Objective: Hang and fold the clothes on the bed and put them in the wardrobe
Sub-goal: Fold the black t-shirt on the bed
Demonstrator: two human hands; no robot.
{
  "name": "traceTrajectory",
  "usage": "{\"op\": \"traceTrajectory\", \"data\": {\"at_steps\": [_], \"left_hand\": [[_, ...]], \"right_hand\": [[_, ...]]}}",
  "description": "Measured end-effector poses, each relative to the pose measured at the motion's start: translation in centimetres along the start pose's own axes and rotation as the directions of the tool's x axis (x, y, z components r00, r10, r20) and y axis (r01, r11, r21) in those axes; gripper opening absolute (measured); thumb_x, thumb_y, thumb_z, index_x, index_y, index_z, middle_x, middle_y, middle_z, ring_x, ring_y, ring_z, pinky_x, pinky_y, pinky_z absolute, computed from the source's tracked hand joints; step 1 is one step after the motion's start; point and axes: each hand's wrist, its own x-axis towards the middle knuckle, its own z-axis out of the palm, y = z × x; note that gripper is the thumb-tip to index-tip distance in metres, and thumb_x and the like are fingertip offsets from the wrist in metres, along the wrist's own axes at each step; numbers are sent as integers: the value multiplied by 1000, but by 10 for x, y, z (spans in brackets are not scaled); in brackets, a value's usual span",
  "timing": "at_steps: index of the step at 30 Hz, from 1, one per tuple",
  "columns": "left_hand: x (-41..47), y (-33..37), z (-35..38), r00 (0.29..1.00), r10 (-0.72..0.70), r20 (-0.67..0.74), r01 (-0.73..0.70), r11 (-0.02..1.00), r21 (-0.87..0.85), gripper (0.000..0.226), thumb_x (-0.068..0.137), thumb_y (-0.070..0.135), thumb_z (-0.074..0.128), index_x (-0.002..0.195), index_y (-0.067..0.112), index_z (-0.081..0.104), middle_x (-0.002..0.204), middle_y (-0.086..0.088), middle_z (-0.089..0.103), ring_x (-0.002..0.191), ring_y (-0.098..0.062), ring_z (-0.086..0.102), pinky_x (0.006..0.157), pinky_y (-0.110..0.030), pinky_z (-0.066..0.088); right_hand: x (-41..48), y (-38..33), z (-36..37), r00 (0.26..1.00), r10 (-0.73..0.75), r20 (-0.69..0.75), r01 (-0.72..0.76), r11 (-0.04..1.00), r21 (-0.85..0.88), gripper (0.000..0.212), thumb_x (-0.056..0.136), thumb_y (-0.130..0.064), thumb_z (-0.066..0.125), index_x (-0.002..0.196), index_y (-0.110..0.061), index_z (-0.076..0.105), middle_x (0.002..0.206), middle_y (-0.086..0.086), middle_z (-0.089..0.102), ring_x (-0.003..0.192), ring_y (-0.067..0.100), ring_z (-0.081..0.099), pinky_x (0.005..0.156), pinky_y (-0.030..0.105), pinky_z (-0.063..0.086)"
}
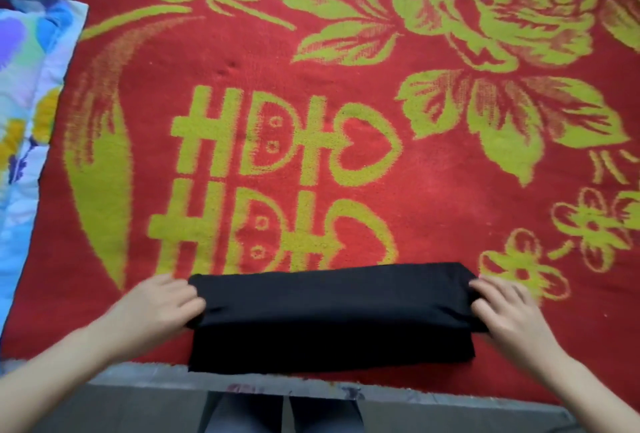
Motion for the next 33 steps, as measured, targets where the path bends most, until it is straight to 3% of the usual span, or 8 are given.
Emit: {"op": "traceTrajectory", "data": {"at_steps": [4,9,12,15,18,23,28,33], "left_hand": [[-30,58,53,951,-89,296,96,995,-10,38,54,17,63,78,20,35,48,5,46,38,-16,49,51,-25,27],[-40,90,82,713,-425,558,480,876,53,58,69,69,63,82,13,66,56,-5,58,44,-17,59,39,-21,43],[-29,106,87,752,-560,347,596,803,5,75,97,52,14,53,9,56,48,-6,47,37,-24,51,33,-22,35],[-7,107,77,741,-557,375,573,816,80,32,71,38,63,70,6,64,63,-10,55,49,-29,56,34,-27,41],[0,104,81,651,-567,505,603,790,110,69,34,29,92,95,3,72,84,-14,65,62,-28,63,40,-30,47],[-4,105,95,553,-642,530,683,714,152,66,92,42,41,149,23,14,148,-1,24,129,-20,33,91,-29,38],[-18,107,90,528,-608,593,764,645,-18,68,93,38,43,150,24,9,158,2,5,143,-14,12,108,-29,26],[-46,111,80,443,-683,580,882,449,-146,64,95,35,45,150,24,14,158,0,4,143,-16,8,111,-32,21]], "right_hand": [[-37,-39,37,903,53,426,-25,997,-71,53,27,-45,89,62,-13,65,82,15,72,85,35,64,79,50,41],[-43,-75,44,820,390,419,-470,876,105,48,89,-48,50,68,-11,69,85,11,69,79,32,68,72,51,50],[-31,-71,56,558,697,451,-825,526,207,39,85,-24,68,119,-7,59,127,17,52,117,37,49,91,51,41],[-20,-64,62,284,729,623,-930,50,365,77,88,-23,64,148,-6,19,149,16,31,136,33,32,106,46,31],[-15,-67,71,184,714,675,-890,-170,422,81,84,-19,70,146,0,23,144,20,39,133,34,36,109,45,32],[-8,-67,55,116,634,765,-752,-447,485,19,76,-5,73,92,5,67,87,17,69,76,27,63,77,41,51],[12,-105,3,209,790,576,-894,-84,439,17,80,-26,68,76,-13,59,72,1,63,91,32,59,98,43,32],[66,-219,-38,603,720,344,-760,388,521,19,79,-33,68,80,-22,52,67,-14,44,85,18,46,105,37,14]]}}
